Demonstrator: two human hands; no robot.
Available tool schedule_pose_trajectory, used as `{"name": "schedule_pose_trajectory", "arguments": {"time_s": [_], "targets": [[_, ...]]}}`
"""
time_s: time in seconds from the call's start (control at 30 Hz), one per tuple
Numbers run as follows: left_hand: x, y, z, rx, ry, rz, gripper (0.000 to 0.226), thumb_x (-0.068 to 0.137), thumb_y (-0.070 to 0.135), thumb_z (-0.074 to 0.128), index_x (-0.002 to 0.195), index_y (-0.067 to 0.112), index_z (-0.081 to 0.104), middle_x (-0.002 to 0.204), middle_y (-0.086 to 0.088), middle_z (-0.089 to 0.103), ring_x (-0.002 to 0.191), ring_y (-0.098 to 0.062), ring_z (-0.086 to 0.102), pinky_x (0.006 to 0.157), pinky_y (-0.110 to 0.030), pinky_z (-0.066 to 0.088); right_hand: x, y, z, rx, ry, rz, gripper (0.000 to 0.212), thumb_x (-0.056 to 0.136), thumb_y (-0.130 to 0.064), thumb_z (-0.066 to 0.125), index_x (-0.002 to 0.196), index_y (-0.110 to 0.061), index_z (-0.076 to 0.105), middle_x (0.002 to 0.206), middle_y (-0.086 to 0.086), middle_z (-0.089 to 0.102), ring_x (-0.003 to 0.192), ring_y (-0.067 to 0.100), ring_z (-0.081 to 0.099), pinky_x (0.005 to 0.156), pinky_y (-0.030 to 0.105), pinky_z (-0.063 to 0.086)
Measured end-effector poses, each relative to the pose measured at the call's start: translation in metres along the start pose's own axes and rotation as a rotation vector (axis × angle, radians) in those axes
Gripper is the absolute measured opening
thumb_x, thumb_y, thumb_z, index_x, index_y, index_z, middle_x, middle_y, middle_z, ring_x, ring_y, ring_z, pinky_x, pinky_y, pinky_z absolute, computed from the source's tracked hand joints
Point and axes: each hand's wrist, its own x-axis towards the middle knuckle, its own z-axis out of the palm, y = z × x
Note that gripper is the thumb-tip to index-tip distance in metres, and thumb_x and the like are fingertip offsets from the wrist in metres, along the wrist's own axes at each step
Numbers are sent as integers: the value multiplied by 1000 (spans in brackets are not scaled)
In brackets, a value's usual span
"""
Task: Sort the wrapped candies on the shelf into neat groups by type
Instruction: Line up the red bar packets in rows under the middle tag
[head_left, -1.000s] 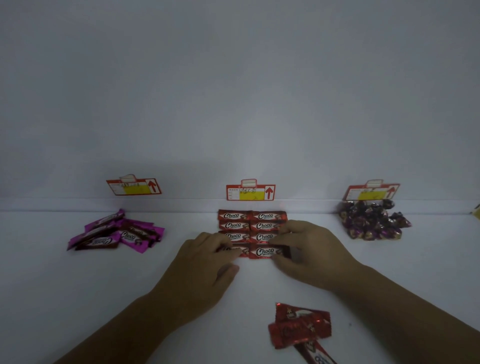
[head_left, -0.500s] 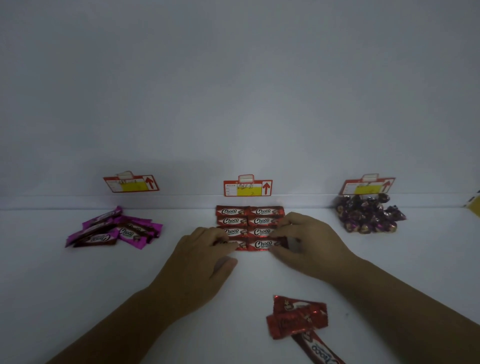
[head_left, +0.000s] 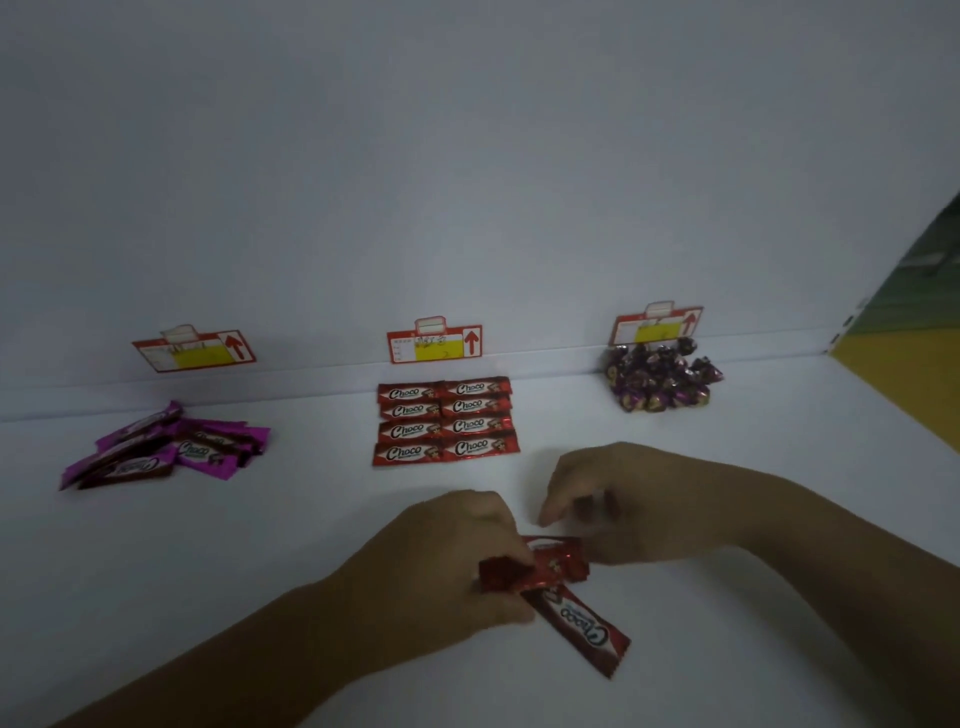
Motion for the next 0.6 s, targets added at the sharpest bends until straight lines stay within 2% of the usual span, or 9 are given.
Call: {"name": "schedule_pose_trajectory", "arguments": {"time_s": [0.1,0.2,0.23,0.3,0.37,0.43,0.5,0.6], "targets": [[-2,-2,-2,35,35,16,29,90,43,52,112,31,65,100,12,61,85,0,48,71,-5,32,-9,0,3,6,-7,4,38,75,-22,73,110,-34,65,99,-25,53,86,-3,52,68,9,40],[-7,-5,-8,-20,62,-102,22,92,31,50,98,25,70,77,15,62,71,1,51,63,-5,35,-14,-2,6,52,17,13,38,74,-26,72,109,-36,65,101,-25,53,85,-2,52,69,10,41],[-8,-8,-11,-109,85,-194,19,91,28,53,91,25,72,67,17,62,69,4,54,60,-5,38,-13,-3,8,51,39,14,36,74,-28,72,109,-37,65,101,-23,53,84,-1,52,69,11,41],[-9,-16,-18,-410,121,-398,16,88,22,60,78,28,71,63,19,66,63,2,62,52,-7,44,-11,-7,13,3,103,19,31,76,-34,71,107,-35,66,102,-22,53,85,-2,53,71,13,42],[-11,-21,-25,-712,111,-556,21,84,15,64,69,28,71,68,9,72,60,-10,68,50,-15,50,-7,-13,19,-69,158,14,25,77,-37,70,101,-32,69,100,-20,52,87,-3,53,75,18,45],[-14,-24,-30,-836,111,-640,26,83,12,65,62,25,73,69,1,73,61,-17,69,49,-19,52,-3,-17,23,-93,189,9,18,76,-36,70,92,-30,71,96,-18,53,84,-3,53,74,18,45],[-16,-28,-32,-813,125,-663,24,83,13,65,64,26,72,69,1,72,61,-16,69,48,-19,51,-1,-19,23,-104,214,22,16,74,-34,70,90,-31,71,92,-17,56,80,-3,53,70,13,42],[-18,-39,-35,-639,175,-648,17,83,18,66,72,30,68,62,5,70,55,-6,65,45,-15,46,3,-15,22,-113,279,39,19,74,-34,70,93,-31,72,86,-14,63,77,-2,55,67,11,39]]}}
